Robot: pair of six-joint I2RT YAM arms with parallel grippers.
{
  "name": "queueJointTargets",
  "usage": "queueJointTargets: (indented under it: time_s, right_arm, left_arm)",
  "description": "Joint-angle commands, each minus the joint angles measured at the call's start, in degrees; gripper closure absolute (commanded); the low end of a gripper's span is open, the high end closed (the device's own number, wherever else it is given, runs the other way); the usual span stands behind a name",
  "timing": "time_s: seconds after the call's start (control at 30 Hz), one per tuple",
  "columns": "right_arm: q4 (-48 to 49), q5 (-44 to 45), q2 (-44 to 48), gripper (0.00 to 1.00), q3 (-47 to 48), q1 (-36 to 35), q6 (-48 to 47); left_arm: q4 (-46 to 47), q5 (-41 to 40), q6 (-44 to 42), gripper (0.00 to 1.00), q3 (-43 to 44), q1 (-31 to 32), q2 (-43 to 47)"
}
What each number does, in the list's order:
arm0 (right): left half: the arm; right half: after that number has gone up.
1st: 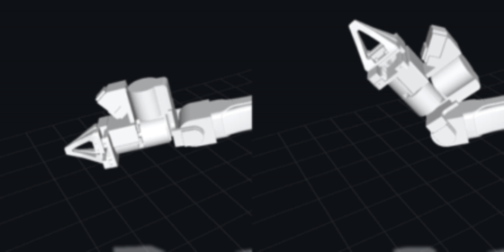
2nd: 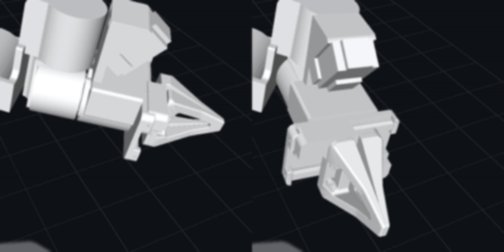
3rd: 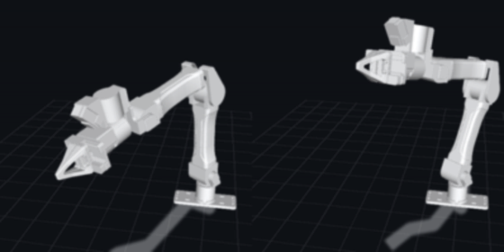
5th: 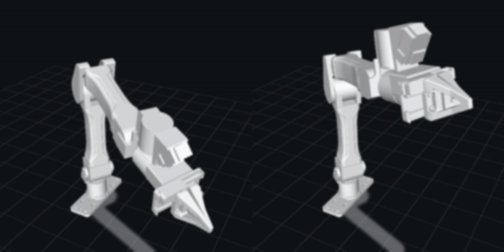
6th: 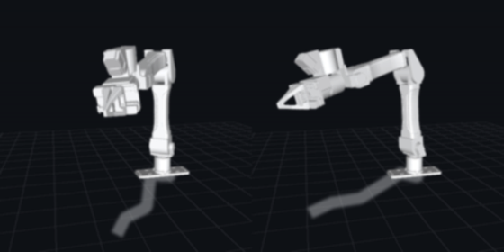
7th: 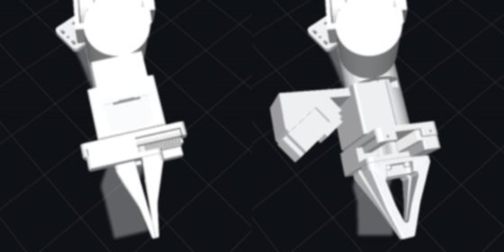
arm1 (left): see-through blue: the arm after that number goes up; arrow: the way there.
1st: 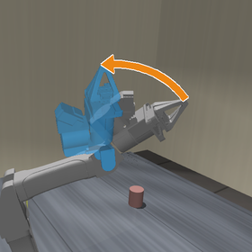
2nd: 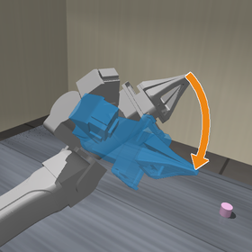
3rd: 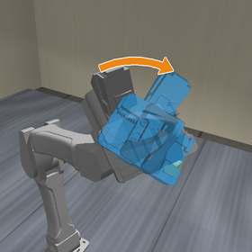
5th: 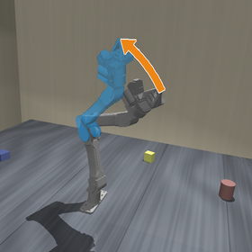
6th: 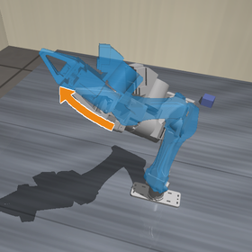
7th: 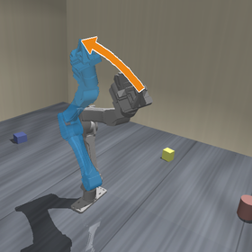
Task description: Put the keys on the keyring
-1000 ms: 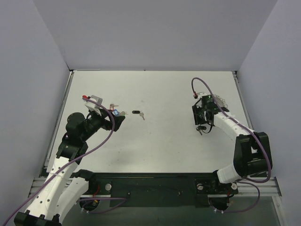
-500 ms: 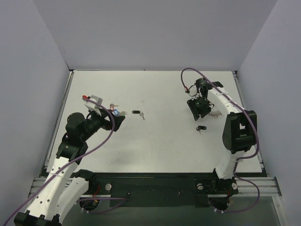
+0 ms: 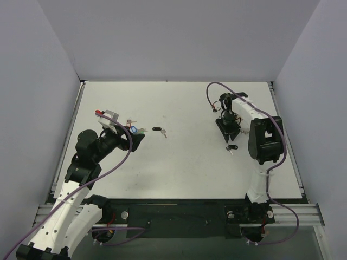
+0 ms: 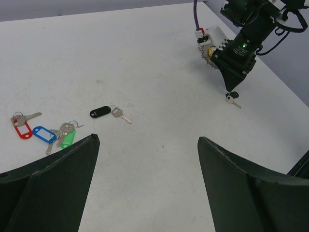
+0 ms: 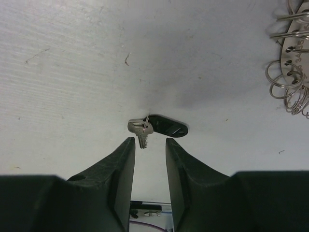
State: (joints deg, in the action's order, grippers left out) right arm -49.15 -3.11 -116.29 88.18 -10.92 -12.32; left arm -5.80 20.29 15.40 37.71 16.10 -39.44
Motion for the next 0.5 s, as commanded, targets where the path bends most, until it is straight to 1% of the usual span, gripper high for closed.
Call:
queueJointTargets:
  time_s: [0.0,0.07,0.1,0.47]
  right_arm:
    - [-4.03,2.41,-1.66,0.73,2.96,0.02,1.33]
    - [-4.12,2.41,-2.71,0.74,3.57,0.02,1.5]
    - [-4.12,2.41,-3.32,0.76,3.92,0.02,1.59]
    - [-4.55,2.59,-5.61,0.78,4.02,-0.07,1.86]
  left_arm:
    - [2.2,1.15,-0.63,0.07,1.4,0.25,0.24]
    - [2.2,1.24,-0.63,0.07,1.4,0.25,0.15]
    - [2.11,1.15,-0.63,0.07,1.31,0.25,0.24]
    - [2.2,1.24,-0.72,0.07,1.31,0.25,0.24]
